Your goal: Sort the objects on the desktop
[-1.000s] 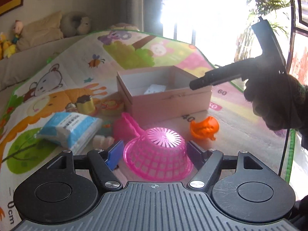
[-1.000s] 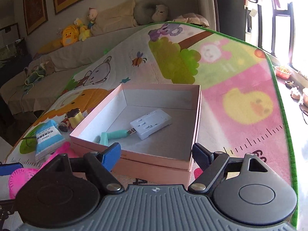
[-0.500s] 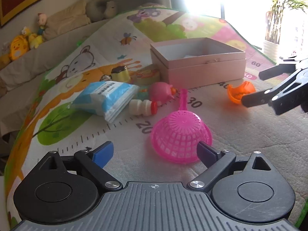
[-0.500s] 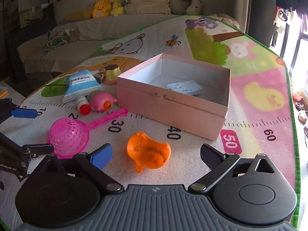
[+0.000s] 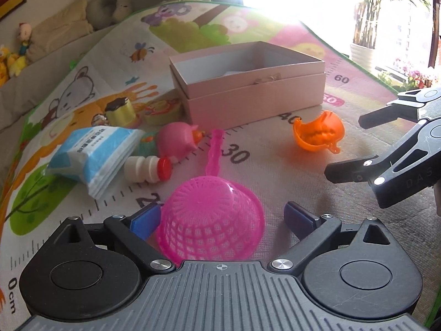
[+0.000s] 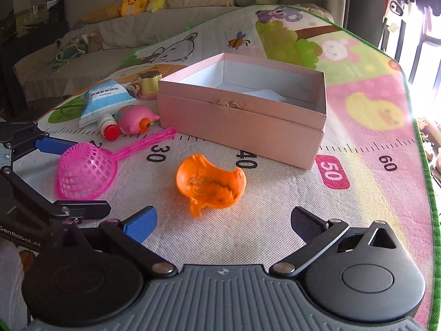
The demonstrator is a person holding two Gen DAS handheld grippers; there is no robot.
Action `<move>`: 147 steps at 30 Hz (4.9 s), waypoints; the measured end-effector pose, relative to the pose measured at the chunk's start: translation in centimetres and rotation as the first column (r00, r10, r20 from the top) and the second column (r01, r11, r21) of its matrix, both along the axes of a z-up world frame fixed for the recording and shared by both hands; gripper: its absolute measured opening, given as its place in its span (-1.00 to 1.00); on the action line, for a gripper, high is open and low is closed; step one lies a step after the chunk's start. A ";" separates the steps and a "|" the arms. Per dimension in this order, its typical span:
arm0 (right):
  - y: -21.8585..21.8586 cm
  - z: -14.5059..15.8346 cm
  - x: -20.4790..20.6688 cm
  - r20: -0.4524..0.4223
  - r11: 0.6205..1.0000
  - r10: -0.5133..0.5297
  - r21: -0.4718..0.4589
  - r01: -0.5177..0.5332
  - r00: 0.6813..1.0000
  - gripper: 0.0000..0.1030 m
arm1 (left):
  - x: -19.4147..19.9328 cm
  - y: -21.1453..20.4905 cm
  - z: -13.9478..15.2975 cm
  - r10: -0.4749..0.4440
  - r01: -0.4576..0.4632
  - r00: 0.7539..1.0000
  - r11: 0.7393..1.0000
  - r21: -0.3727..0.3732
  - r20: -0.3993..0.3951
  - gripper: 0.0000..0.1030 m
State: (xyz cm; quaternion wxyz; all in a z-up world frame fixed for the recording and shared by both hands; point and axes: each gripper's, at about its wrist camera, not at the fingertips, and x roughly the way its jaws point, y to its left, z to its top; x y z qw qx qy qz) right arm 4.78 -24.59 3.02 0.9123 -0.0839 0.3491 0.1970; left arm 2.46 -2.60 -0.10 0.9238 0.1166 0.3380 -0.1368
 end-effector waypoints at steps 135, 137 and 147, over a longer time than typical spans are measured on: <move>0.0 1.2 1.4 0.000 1.000 -0.007 -0.016 0.007 1.000 0.60 | 0.8 2.6 2.0 0.149 -0.148 0.987 0.989 -0.032 0.065 1.00; -0.2 0.9 1.4 -0.014 1.000 -0.017 0.000 0.017 1.000 0.61 | 1.3 2.5 1.8 0.165 -0.165 0.985 0.986 -0.016 0.056 0.97; -0.1 0.7 1.0 -0.008 1.000 -0.003 0.015 0.003 1.000 0.64 | 2.4 2.5 1.2 0.197 -0.203 0.977 0.975 0.085 0.079 0.58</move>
